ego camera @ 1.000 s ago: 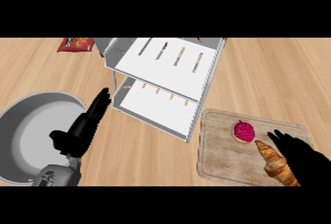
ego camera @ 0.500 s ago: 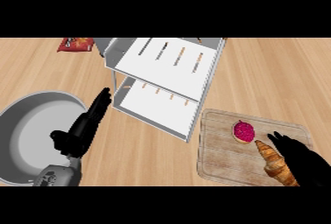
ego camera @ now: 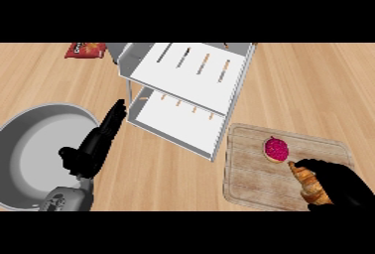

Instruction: Pick the croissant from the cutting board and place it in the tiered basket

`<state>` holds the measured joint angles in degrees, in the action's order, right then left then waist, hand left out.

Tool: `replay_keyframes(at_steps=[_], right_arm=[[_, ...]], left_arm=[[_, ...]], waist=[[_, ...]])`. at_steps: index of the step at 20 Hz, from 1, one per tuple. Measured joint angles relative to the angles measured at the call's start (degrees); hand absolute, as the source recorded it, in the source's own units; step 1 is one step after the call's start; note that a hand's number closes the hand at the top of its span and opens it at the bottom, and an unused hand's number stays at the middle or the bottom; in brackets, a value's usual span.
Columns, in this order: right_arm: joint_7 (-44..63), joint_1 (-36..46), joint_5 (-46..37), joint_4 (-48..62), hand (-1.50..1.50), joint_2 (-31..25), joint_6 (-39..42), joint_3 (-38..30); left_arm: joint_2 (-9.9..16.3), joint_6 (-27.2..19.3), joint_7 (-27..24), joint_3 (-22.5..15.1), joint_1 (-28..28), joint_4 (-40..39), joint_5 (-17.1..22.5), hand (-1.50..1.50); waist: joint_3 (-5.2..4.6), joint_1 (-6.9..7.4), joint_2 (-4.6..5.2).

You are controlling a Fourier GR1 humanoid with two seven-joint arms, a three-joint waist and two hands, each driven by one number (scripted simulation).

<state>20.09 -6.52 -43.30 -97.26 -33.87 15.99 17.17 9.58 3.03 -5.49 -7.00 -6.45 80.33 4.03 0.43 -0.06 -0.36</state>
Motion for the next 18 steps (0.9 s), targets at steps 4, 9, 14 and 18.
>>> replay_keyframes(at_steps=[4,9,14,18], right_arm=[[-5.70,-0.09,-1.73,1.97,1.50,1.62,-4.49,-0.67],[-9.03,1.51,-3.55,3.70,1.50,3.81,-5.48,-1.97],[-0.23,-2.51,-6.34,1.13,1.50,7.52,-8.46,-4.07],[8.58,-5.89,-8.91,-1.30,1.50,10.28,-11.02,-6.71]], left_arm=[[-0.27,0.25,0.57,0.21,0.33,0.95,-0.48,0.00],[-0.68,1.32,0.46,0.88,0.66,1.39,-0.73,0.00],[-0.51,1.99,-0.74,1.86,0.77,0.43,-0.68,0.00],[-0.86,1.56,-0.03,1.63,1.42,1.72,-1.02,0.00]], waist=[[-0.20,0.01,-0.15],[-0.24,0.00,-0.17],[-0.17,-0.64,-0.39],[-0.13,-0.75,-0.38]])
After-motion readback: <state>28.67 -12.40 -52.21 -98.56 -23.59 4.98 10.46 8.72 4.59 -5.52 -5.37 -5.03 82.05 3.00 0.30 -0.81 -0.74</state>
